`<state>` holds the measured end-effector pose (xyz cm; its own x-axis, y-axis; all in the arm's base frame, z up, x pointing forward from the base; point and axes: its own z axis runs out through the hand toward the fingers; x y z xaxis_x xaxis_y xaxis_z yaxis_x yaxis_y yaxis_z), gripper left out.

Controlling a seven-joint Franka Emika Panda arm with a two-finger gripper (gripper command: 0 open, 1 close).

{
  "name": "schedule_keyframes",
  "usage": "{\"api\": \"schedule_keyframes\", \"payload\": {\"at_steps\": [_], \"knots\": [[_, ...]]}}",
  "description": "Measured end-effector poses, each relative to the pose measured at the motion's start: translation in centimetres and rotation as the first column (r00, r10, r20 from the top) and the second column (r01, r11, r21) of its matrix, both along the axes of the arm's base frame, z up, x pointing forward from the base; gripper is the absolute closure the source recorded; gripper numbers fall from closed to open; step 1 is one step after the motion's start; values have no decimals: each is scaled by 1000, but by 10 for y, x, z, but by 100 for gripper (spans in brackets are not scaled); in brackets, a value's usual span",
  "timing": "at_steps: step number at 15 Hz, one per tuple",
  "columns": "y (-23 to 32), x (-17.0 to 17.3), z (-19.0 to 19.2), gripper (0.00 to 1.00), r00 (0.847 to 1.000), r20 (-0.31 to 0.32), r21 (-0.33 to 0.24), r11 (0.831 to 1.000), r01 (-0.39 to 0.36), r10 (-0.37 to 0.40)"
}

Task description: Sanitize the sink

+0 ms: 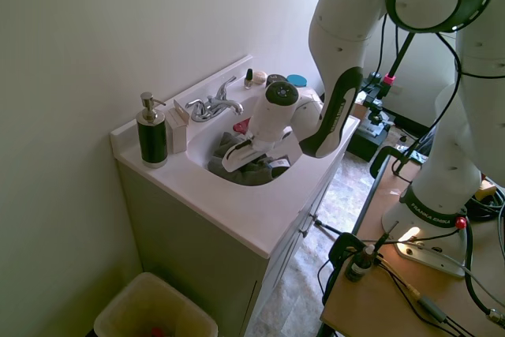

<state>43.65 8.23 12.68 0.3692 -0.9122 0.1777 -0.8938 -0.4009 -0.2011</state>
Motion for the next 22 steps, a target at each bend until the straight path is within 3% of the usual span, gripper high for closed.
{"api": "schedule_keyframes", "payload": {"at_steps": [6, 10, 13, 17, 20, 22], "knots": [[26, 7, 18, 100, 992, -47, 117, 985, 125, -121], [37, 9, 39, 100, 978, -63, 207, 957, 206, -197], [39, 10, 57, 100, 974, -71, 276, 934, 226, -215], [36, 1, 87, 100, 988, -86, 376, 915, 149, -126], [29, -25, 95, 100, 996, -85, 408, 913, 13, 24], [26, -48, 99, 100, 988, -79, 402, 911, -90, 132]]}}
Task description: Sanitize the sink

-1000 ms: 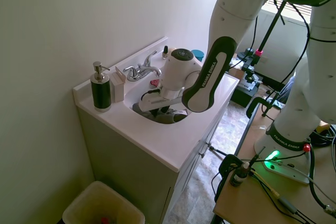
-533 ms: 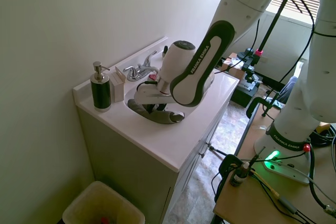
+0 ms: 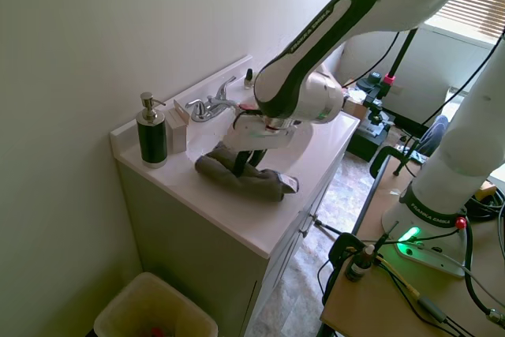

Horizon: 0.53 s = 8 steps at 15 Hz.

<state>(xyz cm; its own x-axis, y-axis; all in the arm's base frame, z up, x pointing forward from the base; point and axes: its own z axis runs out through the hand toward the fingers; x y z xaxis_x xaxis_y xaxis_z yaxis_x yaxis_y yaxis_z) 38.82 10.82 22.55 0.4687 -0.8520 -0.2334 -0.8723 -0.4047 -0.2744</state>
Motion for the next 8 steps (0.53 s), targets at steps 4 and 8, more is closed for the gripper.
{"api": "schedule_keyframes", "payload": {"at_steps": [4, 8], "knots": [[32, -31, 18, 0, 976, 56, -75, 976, -207, 211], [74, -37, 32, 0, 951, 83, -116, 951, -287, 298]]}}
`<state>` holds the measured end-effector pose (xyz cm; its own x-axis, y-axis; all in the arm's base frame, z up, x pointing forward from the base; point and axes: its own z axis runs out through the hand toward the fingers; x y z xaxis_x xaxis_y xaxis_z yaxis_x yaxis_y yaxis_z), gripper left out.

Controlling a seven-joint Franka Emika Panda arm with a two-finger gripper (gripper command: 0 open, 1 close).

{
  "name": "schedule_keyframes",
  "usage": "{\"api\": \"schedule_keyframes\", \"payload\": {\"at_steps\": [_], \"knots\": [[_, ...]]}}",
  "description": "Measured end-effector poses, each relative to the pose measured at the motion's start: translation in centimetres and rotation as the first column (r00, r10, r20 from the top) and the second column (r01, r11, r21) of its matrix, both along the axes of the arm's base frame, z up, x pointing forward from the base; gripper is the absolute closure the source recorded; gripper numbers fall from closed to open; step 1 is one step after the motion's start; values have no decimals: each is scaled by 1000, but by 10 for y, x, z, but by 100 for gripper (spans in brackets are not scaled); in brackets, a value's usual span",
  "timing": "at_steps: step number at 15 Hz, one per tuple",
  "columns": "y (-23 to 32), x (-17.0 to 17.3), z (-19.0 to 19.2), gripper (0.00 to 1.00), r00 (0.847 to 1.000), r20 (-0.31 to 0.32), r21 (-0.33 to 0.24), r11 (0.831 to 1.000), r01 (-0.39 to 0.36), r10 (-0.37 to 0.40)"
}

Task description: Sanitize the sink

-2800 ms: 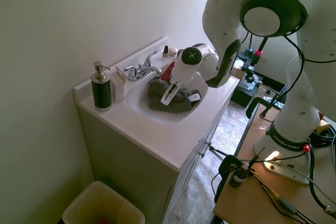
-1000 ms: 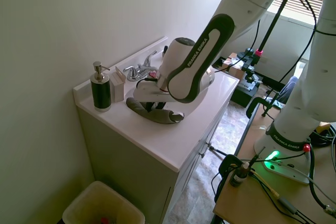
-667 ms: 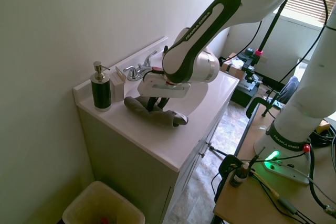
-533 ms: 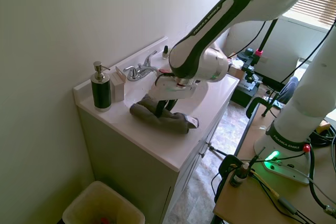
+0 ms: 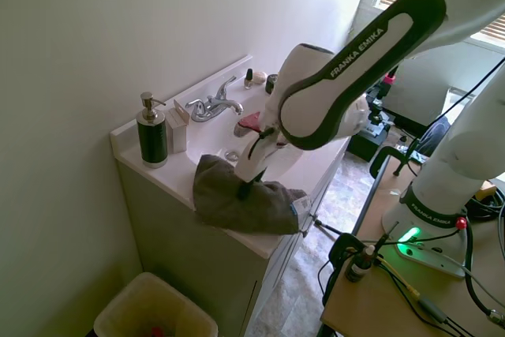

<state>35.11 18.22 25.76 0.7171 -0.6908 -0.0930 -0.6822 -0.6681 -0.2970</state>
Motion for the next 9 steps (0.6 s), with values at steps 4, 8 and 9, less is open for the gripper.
{"api": "schedule_keyframes", "payload": {"at_steps": [4, 8, 9], "knots": [[-9, 6, 12, 0, 1000, 13, -16, 1000, 14, -13], [-23, 13, 32, 0, 999, 36, -43, 999, 12, -11], [-32, 16, 42, 0, 999, 49, -51, 998, 22, -20]]}}
